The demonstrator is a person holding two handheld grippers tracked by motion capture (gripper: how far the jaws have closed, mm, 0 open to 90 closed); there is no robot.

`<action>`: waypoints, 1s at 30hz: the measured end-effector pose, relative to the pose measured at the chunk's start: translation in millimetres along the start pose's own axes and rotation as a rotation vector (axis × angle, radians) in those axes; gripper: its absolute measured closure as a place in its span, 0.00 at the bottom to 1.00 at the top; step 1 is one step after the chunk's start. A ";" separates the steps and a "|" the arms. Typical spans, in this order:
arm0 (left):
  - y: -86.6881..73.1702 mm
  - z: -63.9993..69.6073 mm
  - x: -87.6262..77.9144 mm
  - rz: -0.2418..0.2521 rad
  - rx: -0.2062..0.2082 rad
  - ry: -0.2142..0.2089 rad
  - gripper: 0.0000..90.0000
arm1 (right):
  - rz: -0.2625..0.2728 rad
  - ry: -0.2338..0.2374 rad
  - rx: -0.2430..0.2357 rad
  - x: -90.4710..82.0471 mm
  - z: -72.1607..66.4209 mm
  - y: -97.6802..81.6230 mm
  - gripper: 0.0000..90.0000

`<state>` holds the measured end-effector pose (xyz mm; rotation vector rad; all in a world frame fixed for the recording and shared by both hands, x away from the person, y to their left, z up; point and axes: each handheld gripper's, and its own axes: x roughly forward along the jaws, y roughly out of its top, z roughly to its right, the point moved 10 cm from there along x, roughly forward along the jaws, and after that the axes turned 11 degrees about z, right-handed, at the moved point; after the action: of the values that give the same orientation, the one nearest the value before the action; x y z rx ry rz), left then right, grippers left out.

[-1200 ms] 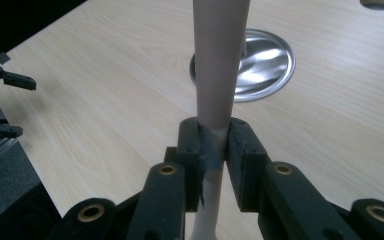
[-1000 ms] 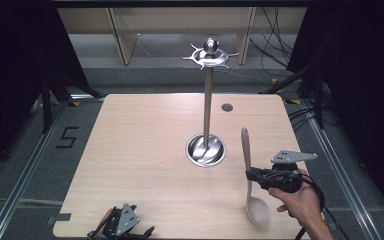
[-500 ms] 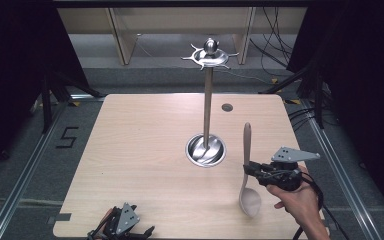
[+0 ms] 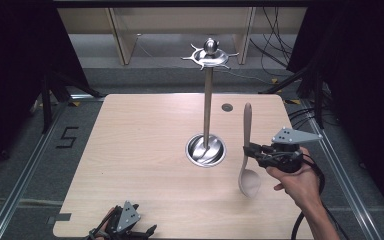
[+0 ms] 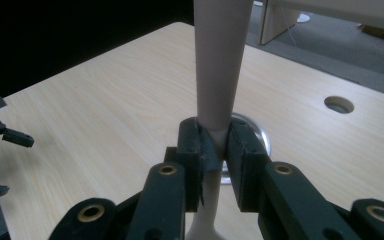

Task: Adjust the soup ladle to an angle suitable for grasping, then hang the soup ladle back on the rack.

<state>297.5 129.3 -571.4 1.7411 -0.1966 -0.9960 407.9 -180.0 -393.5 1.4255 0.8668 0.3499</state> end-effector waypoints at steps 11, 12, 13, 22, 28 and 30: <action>0.4 -4.3 -3.9 -0.009 0.025 0.005 0.16 | 0.009 -0.023 -0.057 13.9 7.8 40.7 0.87; 1.7 -4.9 -3.3 0.003 0.028 0.008 0.16 | 0.006 -0.020 -0.063 15.7 8.2 44.0 0.87; 2.1 -5.5 -3.4 0.006 0.034 0.007 0.16 | 0.021 -0.035 -0.060 17.2 8.5 47.4 0.87; 0.7 -5.9 -7.1 -0.012 0.042 -0.003 0.16 | 0.024 -0.045 -0.087 22.3 10.9 67.0 0.87; 0.5 -3.6 -5.7 -0.001 0.010 -0.001 0.16 | 0.028 -0.041 -0.118 26.4 10.9 78.0 0.87; 1.7 -3.9 -5.6 0.008 0.013 0.006 0.16 | 0.017 -0.052 -0.126 26.2 12.4 79.6 0.87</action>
<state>297.3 134.5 -566.8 1.7536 -0.2062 -0.9858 456.0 -158.1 -327.3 1.3202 0.7774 0.3729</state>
